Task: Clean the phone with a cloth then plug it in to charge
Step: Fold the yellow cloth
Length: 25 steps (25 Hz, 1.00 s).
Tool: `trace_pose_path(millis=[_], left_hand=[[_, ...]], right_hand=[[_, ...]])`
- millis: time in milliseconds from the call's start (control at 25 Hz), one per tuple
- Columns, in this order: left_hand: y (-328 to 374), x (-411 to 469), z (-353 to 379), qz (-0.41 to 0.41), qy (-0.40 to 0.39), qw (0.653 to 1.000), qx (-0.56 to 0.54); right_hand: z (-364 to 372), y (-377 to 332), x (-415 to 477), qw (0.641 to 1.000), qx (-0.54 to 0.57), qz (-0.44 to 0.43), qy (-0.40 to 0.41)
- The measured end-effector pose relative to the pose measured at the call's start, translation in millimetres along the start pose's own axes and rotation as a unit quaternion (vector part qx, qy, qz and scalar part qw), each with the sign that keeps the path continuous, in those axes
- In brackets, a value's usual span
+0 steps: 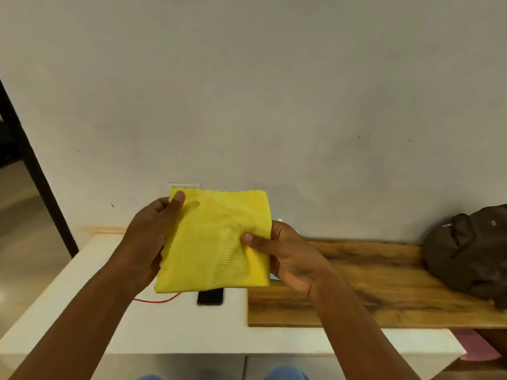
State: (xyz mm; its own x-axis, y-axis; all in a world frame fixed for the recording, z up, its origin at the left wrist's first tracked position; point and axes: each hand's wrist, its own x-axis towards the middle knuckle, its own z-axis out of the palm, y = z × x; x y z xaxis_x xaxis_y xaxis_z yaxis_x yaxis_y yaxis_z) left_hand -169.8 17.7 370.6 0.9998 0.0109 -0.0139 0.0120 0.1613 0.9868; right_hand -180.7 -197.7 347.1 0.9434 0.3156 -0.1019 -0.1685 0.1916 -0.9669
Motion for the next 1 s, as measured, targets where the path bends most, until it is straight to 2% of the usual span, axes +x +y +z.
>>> trace_pose_path(millis=[80,200,280,400,520,720,1000], left_hand=[[-11,1,-6,-0.117,-0.088,0.987,-0.065],[-23,2,-7,-0.142,-0.141,0.977,-0.075],[-24,6,-7,-0.114,-0.164,0.977,-0.068],[-16,12,-13,0.007,-0.178,0.983,-0.044],[1,12,-16,0.122,-0.173,0.977,-0.006],[9,9,-11,0.103,-0.134,0.983,0.065],[12,7,-13,0.06,-0.15,0.985,0.055]], right_hand=[[-5,-2,2,0.999,-0.021,0.024,0.032],[-12,-4,3,0.995,-0.018,0.063,0.071],[-17,-9,1,0.996,-0.002,0.055,0.071],[-23,-24,-9,0.999,-0.011,-0.029,-0.026],[-23,-40,-12,0.989,-0.108,-0.083,-0.06],[-21,-47,-3,0.986,-0.138,-0.075,-0.061],[-28,-43,-2,0.988,-0.11,-0.061,-0.092]])
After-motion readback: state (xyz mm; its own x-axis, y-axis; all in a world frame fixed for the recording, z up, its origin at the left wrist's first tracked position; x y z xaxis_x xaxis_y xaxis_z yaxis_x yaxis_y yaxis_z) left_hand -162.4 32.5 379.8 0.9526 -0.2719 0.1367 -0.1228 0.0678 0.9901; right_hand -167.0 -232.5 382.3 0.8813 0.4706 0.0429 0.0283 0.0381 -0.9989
